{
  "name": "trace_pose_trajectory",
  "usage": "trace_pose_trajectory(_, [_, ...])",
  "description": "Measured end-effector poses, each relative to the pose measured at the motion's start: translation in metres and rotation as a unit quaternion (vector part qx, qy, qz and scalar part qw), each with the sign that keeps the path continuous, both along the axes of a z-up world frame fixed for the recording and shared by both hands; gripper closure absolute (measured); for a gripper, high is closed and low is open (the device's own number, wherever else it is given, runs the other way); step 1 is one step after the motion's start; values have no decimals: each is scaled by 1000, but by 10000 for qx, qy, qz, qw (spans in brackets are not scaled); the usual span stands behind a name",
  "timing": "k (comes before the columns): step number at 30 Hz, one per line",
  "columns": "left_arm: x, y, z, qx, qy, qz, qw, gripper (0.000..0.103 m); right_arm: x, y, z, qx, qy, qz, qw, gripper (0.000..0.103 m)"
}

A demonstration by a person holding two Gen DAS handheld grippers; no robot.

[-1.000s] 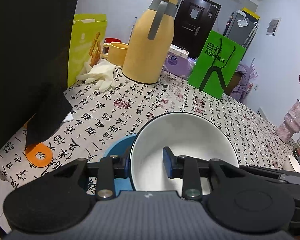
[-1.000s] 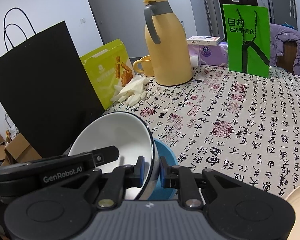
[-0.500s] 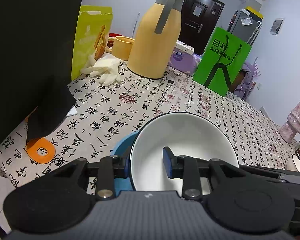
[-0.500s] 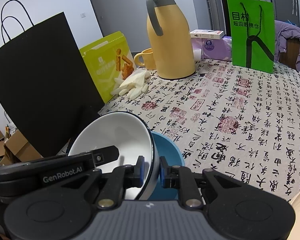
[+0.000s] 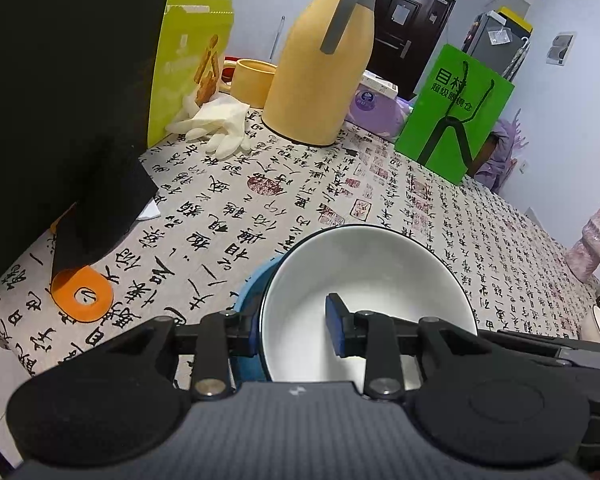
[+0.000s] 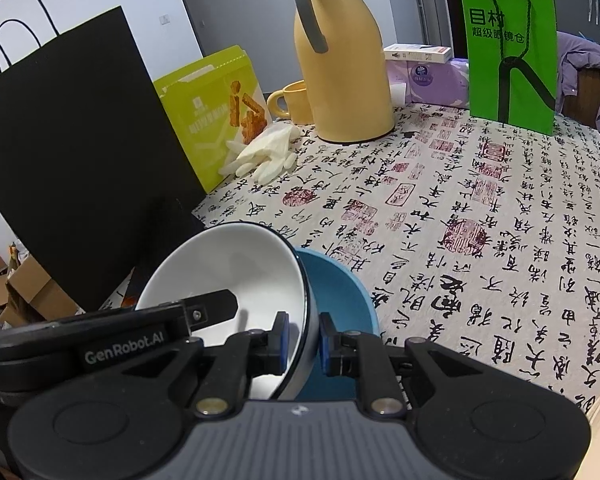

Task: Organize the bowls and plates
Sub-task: 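Lower the white bowl into the blue bowl with both grippers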

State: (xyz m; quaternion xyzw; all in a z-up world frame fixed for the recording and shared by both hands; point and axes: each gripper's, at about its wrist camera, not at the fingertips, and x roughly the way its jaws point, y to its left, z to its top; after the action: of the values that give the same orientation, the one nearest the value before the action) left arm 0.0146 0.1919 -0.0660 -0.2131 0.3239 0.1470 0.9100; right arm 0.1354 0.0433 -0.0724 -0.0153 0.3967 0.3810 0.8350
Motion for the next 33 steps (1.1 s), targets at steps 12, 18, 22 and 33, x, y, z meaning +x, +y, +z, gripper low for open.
trace_pose_trajectory(12, [4,-1,-5,134,104,-57,9998,73,0,1,-6,-102,-10,60,9999,87])
trace_pose_trajectory(18, [6,-3,-6,149,167,-80,9997,74,1,0,-8,-157,-11,62,9999,87])
trace_pose_trajectory(22, [7,-3,-6,167,202,-88,9996,74,2,1,-8,-179,-11,81,9998,87])
trace_pose_trajectory(33, [10,-3,-6,266,337,42,9991,82,5,0,-8,-196,76,76,9998,86])
